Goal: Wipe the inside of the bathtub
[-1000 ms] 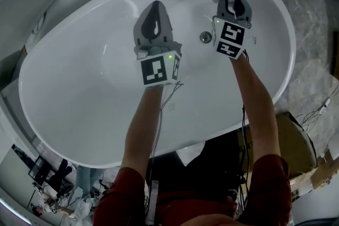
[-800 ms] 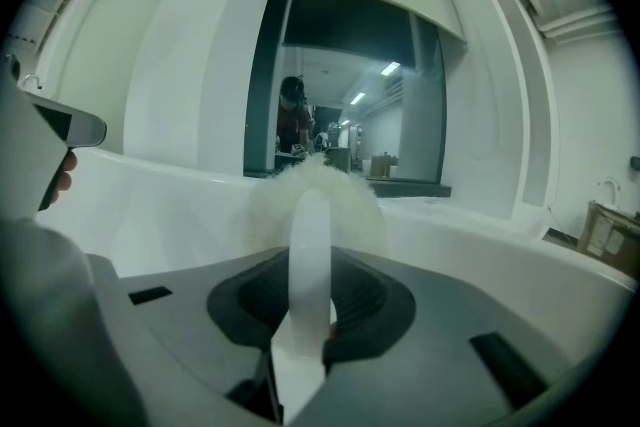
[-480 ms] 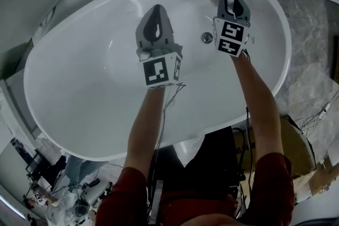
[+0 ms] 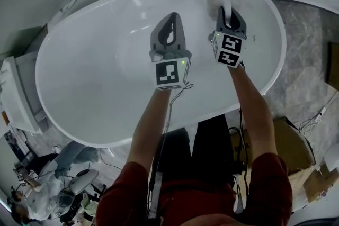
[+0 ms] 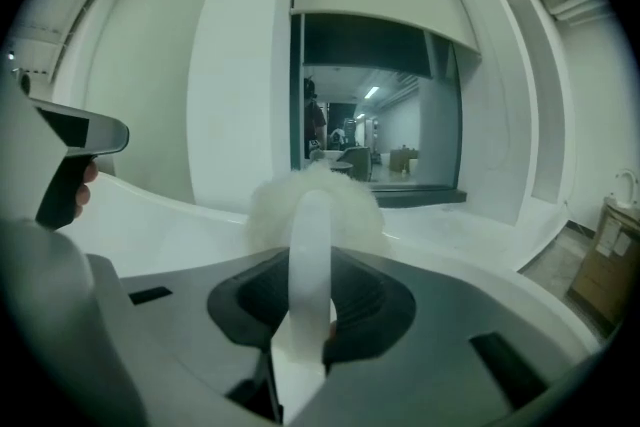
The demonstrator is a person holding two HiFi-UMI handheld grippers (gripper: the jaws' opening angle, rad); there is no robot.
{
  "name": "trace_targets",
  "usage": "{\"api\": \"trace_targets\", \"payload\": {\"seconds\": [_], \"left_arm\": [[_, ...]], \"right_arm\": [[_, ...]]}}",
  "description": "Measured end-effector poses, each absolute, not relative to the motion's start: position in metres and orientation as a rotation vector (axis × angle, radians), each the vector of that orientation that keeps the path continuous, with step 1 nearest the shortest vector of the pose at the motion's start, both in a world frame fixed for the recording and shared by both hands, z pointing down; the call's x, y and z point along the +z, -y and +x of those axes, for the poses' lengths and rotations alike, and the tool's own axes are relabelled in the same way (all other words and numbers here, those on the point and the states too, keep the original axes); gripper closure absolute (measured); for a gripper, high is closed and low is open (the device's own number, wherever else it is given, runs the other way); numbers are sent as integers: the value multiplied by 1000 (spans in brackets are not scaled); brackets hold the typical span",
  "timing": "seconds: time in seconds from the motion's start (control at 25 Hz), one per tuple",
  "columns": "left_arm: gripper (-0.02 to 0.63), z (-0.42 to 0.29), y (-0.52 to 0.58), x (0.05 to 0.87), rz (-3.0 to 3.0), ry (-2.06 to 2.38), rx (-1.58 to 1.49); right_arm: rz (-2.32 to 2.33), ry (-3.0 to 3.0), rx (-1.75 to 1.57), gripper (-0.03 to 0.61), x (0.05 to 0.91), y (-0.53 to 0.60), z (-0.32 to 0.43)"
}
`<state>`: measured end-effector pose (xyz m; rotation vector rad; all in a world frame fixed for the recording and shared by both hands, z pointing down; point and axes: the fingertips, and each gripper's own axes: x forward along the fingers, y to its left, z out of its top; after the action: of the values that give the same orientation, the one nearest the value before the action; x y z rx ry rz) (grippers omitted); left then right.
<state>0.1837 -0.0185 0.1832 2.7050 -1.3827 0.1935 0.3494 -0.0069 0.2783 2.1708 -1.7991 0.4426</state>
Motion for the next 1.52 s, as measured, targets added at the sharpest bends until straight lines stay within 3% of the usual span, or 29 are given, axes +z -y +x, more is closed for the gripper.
{"api": "trace_targets", "payload": {"seconds": [0.52,0.8,1.08,1.52], "left_arm": [[598,77,-83,49,2705,1432,129],[598,47,-184,-45,2738,1454,56],[598,-58,-215,-83,2679,1437,65],[598,-92,-285,-152,2712,1543,82]], "right_arm": [[2105,1939,369,486,117,-119,201],[2160,1998,332,486,8,-222,175],[2132,2091,319,486,-70,-237,71],[2027,2282,229,486,-159,-299,46]]}}
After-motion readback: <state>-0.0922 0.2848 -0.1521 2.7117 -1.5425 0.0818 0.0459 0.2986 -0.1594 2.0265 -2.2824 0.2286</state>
